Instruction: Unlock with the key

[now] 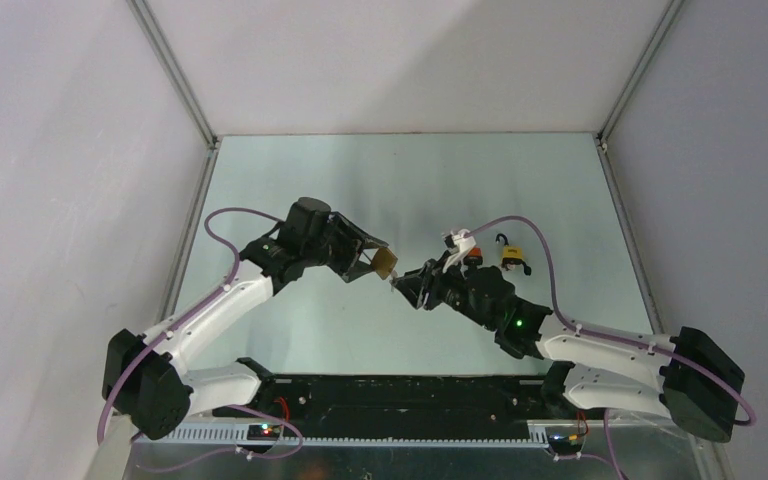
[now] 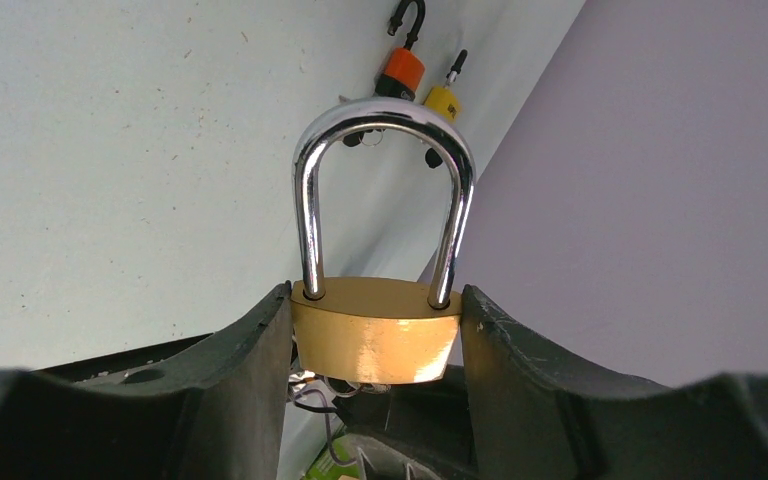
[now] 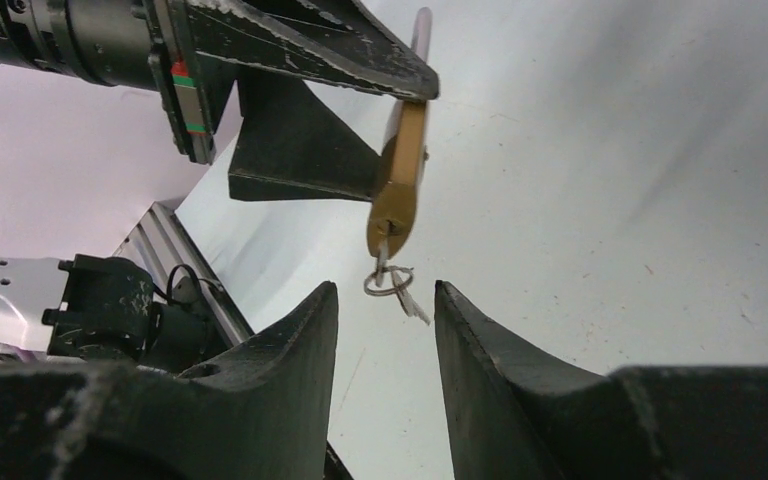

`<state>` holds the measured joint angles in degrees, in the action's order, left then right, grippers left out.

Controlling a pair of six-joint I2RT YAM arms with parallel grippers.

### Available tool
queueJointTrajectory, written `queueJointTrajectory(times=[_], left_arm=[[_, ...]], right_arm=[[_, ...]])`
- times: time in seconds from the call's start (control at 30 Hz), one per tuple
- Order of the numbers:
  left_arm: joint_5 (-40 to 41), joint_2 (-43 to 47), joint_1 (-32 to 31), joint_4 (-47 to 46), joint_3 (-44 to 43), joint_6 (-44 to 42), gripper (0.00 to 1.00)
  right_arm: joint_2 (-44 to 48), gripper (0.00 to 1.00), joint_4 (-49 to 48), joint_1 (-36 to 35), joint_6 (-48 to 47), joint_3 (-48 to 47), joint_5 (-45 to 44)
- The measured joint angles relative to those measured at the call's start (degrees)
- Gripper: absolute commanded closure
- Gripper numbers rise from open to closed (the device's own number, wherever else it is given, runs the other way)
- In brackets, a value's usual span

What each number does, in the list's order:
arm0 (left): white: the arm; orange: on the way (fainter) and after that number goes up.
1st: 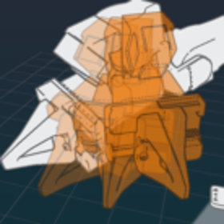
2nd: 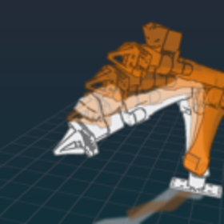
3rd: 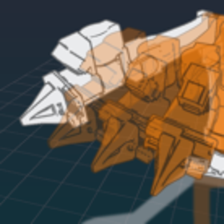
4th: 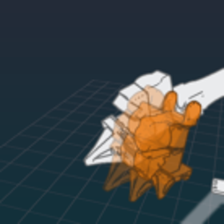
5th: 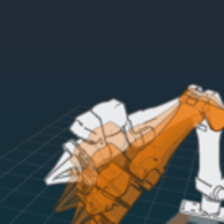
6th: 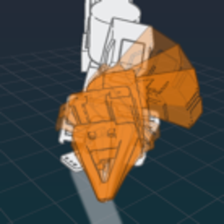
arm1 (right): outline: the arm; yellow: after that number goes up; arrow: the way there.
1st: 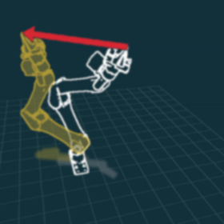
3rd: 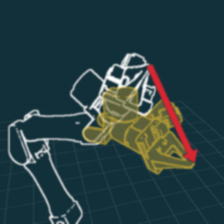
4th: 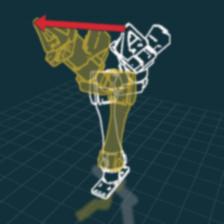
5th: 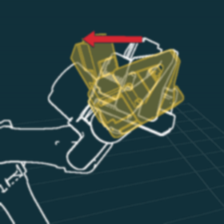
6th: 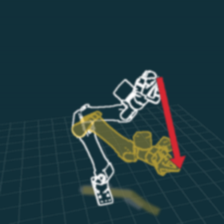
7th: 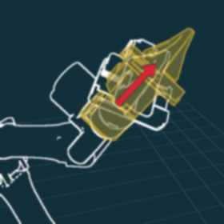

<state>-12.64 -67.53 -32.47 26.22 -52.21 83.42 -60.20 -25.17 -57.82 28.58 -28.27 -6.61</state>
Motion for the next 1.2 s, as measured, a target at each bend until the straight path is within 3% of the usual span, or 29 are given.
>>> queueJointTrajectory(times=[0.13, 0.37, 0.7, 0.87, 1.2], left_arm=[[0.0, 0.0, 0.0, 0.0, 0.0, 0.0, 1.0], [0.0, 0.0, 0.0, 0.0, 0.0, 0.0, 1.0], [0.5, 0.0, 0.0, 0.0, 0.0, -0.1, 1.0], [1.6, 0.0, 0.0, 0.1, 0.0, -0.5, 1.0], [4.6, 0.3, 0.2, 0.5, 0.0, -1.4, 1.0]], right_arm=[[-2.1, 0.66, 0.1, -0.9, -0.4, -1.9, -0.4], [-3.2, 0.91, 0.0, -1.2, -1.0, -3.3, -2.0], [-4.3, 0.92, 0.5, -1.2, -1.3, -4.0, -2.1], [-5.6, 1.0, 1.3, -1.2, -1.2, -5.2, -2.1], [-8.9, 1.0, 2.6, 0.0, 0.4, -7.8, -1.2]])
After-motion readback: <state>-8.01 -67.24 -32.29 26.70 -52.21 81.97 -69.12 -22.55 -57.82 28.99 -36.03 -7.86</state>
